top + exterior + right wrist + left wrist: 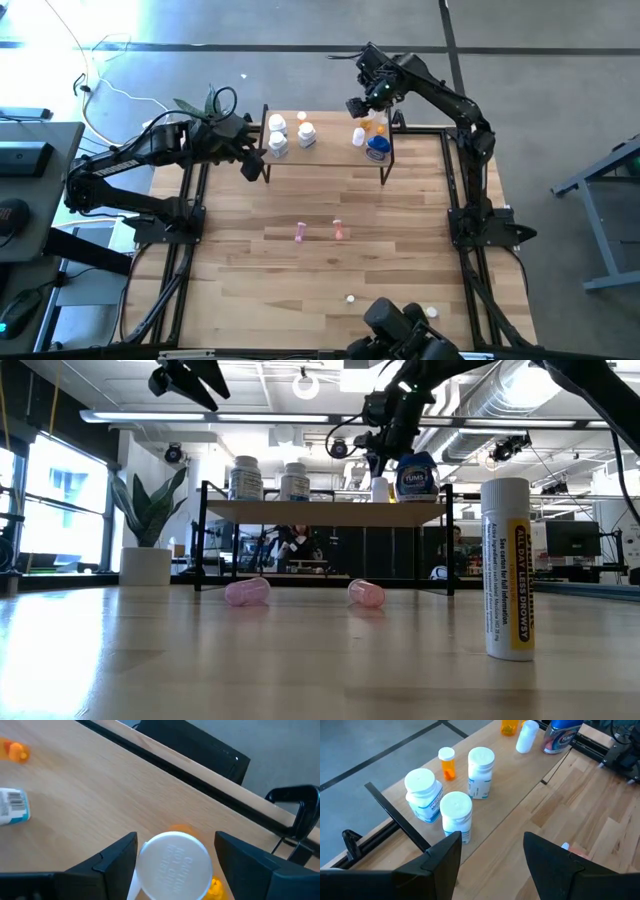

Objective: Pick and place medicine bottles onto shelf by color
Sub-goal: Put the purple pill bottle on the shelf

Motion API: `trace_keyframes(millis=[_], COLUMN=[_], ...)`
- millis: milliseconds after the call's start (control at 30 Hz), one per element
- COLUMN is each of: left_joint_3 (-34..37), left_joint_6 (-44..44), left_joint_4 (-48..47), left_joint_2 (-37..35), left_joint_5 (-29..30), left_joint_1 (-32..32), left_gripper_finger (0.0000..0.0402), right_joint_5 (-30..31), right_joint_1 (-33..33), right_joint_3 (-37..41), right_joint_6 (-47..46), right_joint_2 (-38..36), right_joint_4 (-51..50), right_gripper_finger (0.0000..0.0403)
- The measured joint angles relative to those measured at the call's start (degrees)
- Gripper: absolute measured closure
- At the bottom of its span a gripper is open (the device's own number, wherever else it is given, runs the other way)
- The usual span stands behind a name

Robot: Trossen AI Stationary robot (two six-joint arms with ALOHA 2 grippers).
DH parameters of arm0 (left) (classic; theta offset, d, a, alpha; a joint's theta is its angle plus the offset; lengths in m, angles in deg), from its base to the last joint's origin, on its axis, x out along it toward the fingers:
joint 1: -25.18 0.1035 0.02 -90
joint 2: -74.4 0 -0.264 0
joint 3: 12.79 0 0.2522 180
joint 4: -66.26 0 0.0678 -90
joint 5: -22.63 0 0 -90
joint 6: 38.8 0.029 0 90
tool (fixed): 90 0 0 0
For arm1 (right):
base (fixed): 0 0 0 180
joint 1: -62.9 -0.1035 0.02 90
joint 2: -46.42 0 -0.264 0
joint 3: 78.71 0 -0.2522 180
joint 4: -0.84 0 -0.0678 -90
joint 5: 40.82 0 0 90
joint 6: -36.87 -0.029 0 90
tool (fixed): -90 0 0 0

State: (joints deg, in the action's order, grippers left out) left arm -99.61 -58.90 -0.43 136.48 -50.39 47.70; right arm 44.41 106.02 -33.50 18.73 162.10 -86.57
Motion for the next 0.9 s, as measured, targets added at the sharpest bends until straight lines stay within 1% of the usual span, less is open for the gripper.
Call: trace_keyframes(millis=[67, 200, 367, 533, 633, 900], left_joint_3=[0.00, 0.00, 0.00, -0.02, 0.52, 9.10], left_joint_6=[-0.75, -2.32, -6.18, -13.43, -18.25, -29.81], left_joint_4=[0.01, 0.00, -0.02, -2.09, -3.48, -1.84], left_joint_2=[0.00, 0.00, 0.01, 0.35, 0.89, 1.14], left_joint_5=[-1.39, -6.20, -8.82, -8.84, -8.48, -5.96], left_joint_1=[0.02, 0.02, -0.54, -3.23, -6.04, -12.94], left_gripper_finger=[0.0197, 0.0197, 0.0197, 0.0197, 0.0197, 0.0197], right_joint_5=[-0.02, 0.03, -0.03, -0.44, -0.33, 0.07], right_joint_1=[0.00, 0.00, -0.10, -0.85, -1.64, -4.56], right_joint_3=[0.00, 0.00, 0.00, 0.00, 0.00, 0.00], right_joint_6=[0.89, 1.73, 1.73, 2.01, 3.09, 2.63], right_joint_2=[-0.59, -1.93, -3.93, -5.87, -7.34, -11.19], right_joint_4=[0.67, 2.19, 2.80, 2.25, 1.99, 1.86], right_gripper_finger=[0.0146, 0.0146, 0.0146, 0.0146, 0.0146, 0.0146])
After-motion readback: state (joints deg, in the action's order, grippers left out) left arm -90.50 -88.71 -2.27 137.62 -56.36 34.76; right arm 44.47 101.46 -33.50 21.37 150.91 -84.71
